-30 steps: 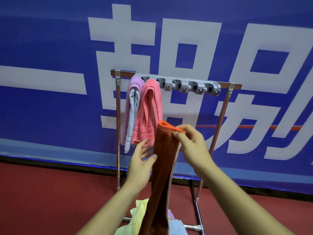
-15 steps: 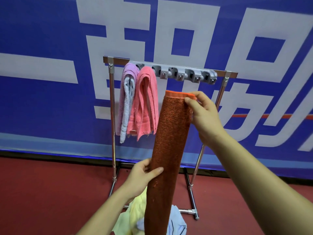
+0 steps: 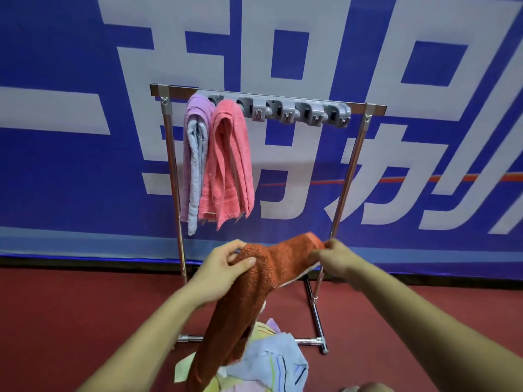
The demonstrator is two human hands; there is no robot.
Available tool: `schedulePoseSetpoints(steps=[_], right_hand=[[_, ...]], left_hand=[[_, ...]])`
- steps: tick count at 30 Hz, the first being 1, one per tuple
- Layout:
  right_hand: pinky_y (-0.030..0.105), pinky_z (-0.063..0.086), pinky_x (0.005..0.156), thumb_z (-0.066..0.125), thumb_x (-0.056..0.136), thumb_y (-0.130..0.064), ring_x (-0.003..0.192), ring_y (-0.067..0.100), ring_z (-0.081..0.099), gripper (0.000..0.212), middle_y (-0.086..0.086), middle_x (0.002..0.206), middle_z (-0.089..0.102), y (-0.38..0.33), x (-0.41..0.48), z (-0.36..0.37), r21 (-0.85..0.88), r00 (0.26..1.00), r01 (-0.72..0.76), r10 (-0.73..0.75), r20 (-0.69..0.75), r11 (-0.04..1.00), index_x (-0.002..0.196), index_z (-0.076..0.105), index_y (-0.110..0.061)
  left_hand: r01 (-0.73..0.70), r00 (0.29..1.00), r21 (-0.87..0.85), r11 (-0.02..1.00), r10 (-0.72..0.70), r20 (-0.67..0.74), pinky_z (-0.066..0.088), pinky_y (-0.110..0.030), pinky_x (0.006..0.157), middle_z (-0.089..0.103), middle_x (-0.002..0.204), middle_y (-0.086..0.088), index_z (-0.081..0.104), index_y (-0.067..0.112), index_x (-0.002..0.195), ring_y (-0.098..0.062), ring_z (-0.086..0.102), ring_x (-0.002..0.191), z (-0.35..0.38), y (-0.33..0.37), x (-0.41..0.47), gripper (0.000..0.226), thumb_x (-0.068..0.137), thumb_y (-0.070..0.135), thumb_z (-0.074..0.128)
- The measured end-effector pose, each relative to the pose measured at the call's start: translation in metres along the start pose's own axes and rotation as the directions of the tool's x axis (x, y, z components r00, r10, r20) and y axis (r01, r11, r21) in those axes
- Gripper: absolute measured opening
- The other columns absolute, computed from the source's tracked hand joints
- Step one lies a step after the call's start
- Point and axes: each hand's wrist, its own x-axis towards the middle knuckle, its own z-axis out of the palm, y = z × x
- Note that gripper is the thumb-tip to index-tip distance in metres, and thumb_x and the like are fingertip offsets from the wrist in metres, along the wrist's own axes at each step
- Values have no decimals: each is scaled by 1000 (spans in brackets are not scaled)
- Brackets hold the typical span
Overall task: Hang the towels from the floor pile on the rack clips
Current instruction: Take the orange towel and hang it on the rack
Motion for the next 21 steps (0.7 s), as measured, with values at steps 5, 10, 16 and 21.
schedulePoseSetpoints(steps=[5, 10, 16, 21], right_hand=[[39, 51, 100, 65, 84, -36, 115, 13, 59, 46, -4, 128, 63, -21, -13, 43, 131, 891, 415, -431, 142, 900, 129, 62, -27], [36, 50, 81, 61, 87, -28, 81, 14, 61, 20, 0, 85, 66, -28, -11, 62, 341, 835, 400, -492, 246, 851, 91, 67, -9], [27, 42, 69, 55, 80, -23, 69, 10, 49, 21, -1, 71, 54, -39, -17, 62, 364, 798, 459, -556, 233, 810, 79, 57, -2], [28, 45, 69, 50, 76, -19, 71, 15, 52, 13, 7, 73, 57, -63, -25, 35, 499, 805, 495, -591, 45, 712, 71, 58, -10]], left_hand=[[-97, 990, 276, 956, 65, 124, 52, -39, 89, 75, 94, -2, 68, 25, 100, -19, 70, 91, 5, 14, 13, 7, 95, 26, 62], [-90, 992, 322, 942, 56, 114, 52, -43, 81, 72, 84, -8, 64, 25, 97, -13, 63, 77, -6, 17, 14, 4, 93, 24, 64], [6, 995, 75, 997, -14, 97, 43, -35, 81, 66, 86, -7, 60, 20, 104, -18, 57, 83, -16, -1, -5, 23, 90, 39, 63], [16, 999, -72, 997, -13, 43, 45, -19, 83, 68, 96, -1, 62, 0, 111, -8, 60, 91, -2, -22, -21, 29, 101, 25, 51]])
